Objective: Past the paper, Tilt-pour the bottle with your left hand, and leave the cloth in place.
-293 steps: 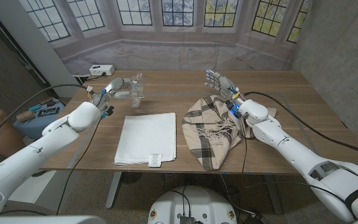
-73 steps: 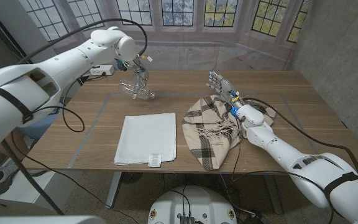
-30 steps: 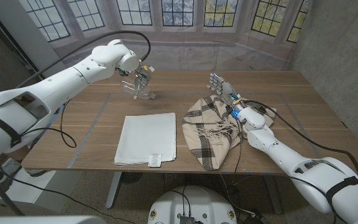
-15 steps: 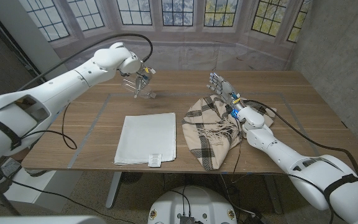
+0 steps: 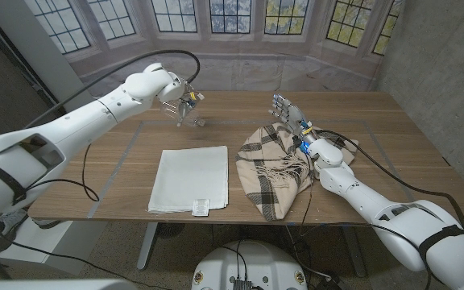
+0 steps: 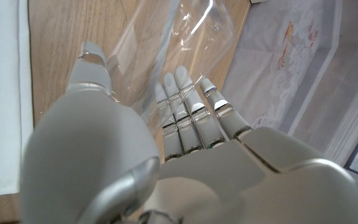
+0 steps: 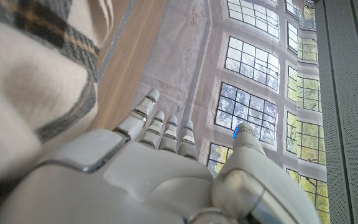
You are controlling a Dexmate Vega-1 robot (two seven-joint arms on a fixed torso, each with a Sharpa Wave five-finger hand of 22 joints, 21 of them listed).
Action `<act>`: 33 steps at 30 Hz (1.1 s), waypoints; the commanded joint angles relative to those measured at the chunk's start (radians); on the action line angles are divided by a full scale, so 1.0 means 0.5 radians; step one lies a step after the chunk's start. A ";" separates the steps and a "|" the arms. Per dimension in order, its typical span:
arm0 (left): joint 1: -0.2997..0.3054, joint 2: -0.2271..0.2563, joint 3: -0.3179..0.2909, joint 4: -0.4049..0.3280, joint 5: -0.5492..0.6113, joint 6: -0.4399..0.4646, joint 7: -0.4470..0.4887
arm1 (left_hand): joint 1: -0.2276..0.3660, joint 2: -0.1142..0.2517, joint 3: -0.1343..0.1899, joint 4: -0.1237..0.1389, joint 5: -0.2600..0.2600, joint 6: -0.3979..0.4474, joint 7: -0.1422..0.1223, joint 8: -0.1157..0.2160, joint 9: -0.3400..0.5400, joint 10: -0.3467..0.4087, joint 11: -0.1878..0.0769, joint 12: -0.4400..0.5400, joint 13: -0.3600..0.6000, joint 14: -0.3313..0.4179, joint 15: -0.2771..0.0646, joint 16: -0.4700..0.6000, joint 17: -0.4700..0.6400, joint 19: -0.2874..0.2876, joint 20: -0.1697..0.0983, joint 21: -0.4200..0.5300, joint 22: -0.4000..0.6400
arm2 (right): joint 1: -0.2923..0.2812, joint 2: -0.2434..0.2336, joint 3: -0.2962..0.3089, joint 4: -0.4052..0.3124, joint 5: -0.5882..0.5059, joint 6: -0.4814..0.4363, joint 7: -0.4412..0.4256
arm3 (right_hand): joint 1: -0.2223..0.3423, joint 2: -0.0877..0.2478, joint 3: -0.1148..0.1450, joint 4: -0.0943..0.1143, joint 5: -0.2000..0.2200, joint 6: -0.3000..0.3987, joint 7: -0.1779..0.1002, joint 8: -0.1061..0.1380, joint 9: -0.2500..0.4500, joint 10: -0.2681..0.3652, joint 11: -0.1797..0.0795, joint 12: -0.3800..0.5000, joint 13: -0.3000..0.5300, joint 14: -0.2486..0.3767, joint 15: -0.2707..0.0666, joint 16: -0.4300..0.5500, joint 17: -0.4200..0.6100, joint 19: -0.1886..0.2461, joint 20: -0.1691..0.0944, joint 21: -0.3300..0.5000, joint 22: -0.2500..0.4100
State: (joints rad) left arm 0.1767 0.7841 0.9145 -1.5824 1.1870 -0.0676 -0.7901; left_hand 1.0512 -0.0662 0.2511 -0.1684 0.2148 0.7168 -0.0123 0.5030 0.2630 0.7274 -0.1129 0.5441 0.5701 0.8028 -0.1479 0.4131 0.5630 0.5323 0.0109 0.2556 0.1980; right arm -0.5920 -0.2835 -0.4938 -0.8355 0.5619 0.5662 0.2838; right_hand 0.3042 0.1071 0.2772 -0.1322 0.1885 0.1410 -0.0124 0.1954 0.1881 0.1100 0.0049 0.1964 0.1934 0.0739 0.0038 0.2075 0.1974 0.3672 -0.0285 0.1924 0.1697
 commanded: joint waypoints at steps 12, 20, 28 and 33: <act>0.152 0.058 -0.091 -0.179 0.107 0.071 -0.009 | 0.113 0.336 0.071 0.033 0.017 0.318 -0.007 0.124 0.004 0.043 -0.038 0.014 0.270 0.029 -0.013 -0.006 0.012 0.011 0.006 0.008 0.004 | -0.030 -0.015 0.009 -0.041 0.021 0.001 0.021 | 0.011 0.006 -0.008 -0.006 -0.001 0.016 0.004 0.009 0.011 0.012 0.004 0.007 0.009 0.012 0.005 0.008 0.010 0.017 0.001 0.004 0.003; 0.168 0.059 -0.099 -0.198 0.167 0.058 -0.005 | 0.110 0.336 0.077 0.033 0.019 0.313 -0.004 0.126 0.002 0.048 -0.038 0.012 0.274 0.029 -0.012 -0.011 0.015 0.010 0.007 0.008 0.004 | -0.049 -0.020 0.016 -0.064 0.028 0.006 0.014 | 0.011 0.007 -0.008 -0.006 -0.001 0.015 0.003 0.009 0.011 0.015 0.004 0.008 0.009 0.013 0.003 0.008 0.009 0.017 0.001 0.003 0.003; 0.161 0.048 -0.100 -0.185 0.185 0.020 -0.022 | 0.107 0.333 0.082 0.032 0.021 0.312 -0.007 0.130 0.000 0.043 -0.040 0.006 0.278 0.028 -0.012 -0.016 0.018 0.009 0.008 0.007 0.004 | -0.061 -0.024 0.016 -0.079 0.025 0.005 0.002 | 0.012 0.007 -0.009 -0.006 -0.001 0.016 0.004 0.008 0.011 0.012 0.004 0.006 0.009 0.014 0.004 0.008 0.009 0.018 0.001 0.003 0.003; 0.163 0.047 -0.100 -0.182 0.207 0.013 -0.010 | 0.106 0.332 0.085 0.032 0.021 0.317 -0.009 0.134 -0.002 0.045 -0.040 0.003 0.279 0.031 -0.012 -0.019 0.018 0.009 0.008 0.008 0.005 | -0.065 -0.026 0.016 -0.087 0.022 0.007 -0.005 | 0.012 0.007 -0.010 -0.006 -0.001 0.016 0.004 0.008 0.011 0.013 0.002 0.007 0.009 0.014 0.005 0.008 0.009 0.018 0.001 0.003 0.003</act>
State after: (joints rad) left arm 0.2560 0.8100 0.8660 -1.6730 1.2635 -0.0425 -0.7954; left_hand 1.0512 -0.0662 0.2595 -0.1767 0.2195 0.7168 -0.0124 0.5188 0.2594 0.7274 -0.1129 0.5476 0.5713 0.8042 -0.1466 0.4055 0.5684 0.5323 0.0108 0.2556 0.1978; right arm -0.6158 -0.2935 -0.4869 -0.8674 0.5740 0.5677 0.2886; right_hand 0.3042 0.1071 0.2745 -0.1350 0.1885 0.1410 -0.0124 0.1954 0.1881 0.1100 0.0049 0.1964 0.1934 0.0739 0.0038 0.2074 0.1974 0.3672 -0.0285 0.1924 0.1698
